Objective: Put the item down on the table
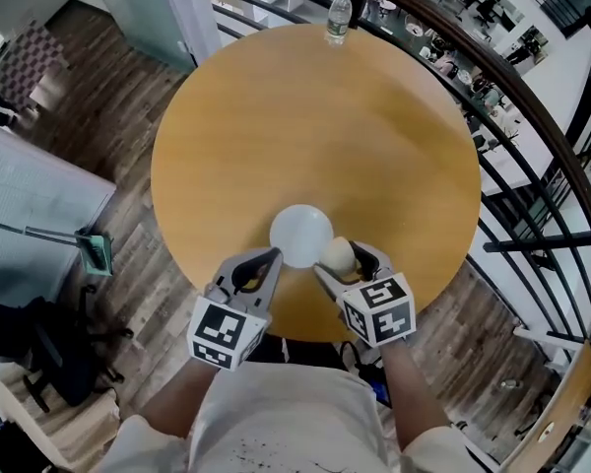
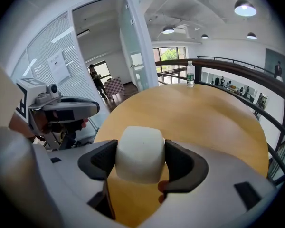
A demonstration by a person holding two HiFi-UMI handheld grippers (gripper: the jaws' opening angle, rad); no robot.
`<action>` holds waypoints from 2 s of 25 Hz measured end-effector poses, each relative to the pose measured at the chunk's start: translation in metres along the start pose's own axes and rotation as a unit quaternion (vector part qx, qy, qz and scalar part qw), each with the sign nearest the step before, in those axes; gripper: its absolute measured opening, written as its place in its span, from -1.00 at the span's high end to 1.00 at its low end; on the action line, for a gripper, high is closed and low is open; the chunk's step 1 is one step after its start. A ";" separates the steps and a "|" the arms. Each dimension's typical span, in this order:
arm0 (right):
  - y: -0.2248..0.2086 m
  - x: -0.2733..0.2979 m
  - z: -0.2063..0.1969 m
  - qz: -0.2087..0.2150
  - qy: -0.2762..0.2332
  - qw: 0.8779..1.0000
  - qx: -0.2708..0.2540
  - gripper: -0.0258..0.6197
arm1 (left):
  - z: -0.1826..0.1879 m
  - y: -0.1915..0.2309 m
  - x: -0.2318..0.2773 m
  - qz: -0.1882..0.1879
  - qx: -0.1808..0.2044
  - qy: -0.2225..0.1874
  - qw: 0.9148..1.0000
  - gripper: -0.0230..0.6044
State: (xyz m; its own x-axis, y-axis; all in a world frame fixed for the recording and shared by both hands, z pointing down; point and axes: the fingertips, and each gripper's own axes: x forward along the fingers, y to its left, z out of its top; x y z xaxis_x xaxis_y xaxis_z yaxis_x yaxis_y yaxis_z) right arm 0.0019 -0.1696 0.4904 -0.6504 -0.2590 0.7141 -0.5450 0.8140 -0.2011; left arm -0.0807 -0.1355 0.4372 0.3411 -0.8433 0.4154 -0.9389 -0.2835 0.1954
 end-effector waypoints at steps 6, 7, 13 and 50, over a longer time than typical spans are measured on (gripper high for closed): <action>-0.005 0.027 -0.003 0.000 0.019 1.000 0.008 -0.11 | -0.006 0.010 0.006 0.003 0.002 0.008 1.000 0.86; -0.007 0.032 -0.004 0.000 0.022 1.000 0.008 -0.11 | -0.008 0.012 0.008 0.003 0.001 0.008 1.000 0.86; -0.014 0.057 -0.011 -0.002 0.042 0.999 0.025 -0.11 | -0.016 0.017 0.012 0.003 0.001 0.014 1.000 0.86; -0.029 0.164 -0.053 -0.040 0.142 0.989 0.000 -0.11 | -0.055 0.061 0.024 -0.001 -0.025 0.051 0.998 0.86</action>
State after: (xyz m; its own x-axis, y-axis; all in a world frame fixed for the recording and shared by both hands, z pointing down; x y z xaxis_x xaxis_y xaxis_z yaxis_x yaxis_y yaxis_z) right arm -0.0611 -0.2084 0.6493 -0.4303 -0.1667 0.8872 -0.5894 0.7963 -0.1362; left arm -0.1275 -0.1479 0.5077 0.3480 -0.7916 0.5023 -0.9356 -0.2594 0.2395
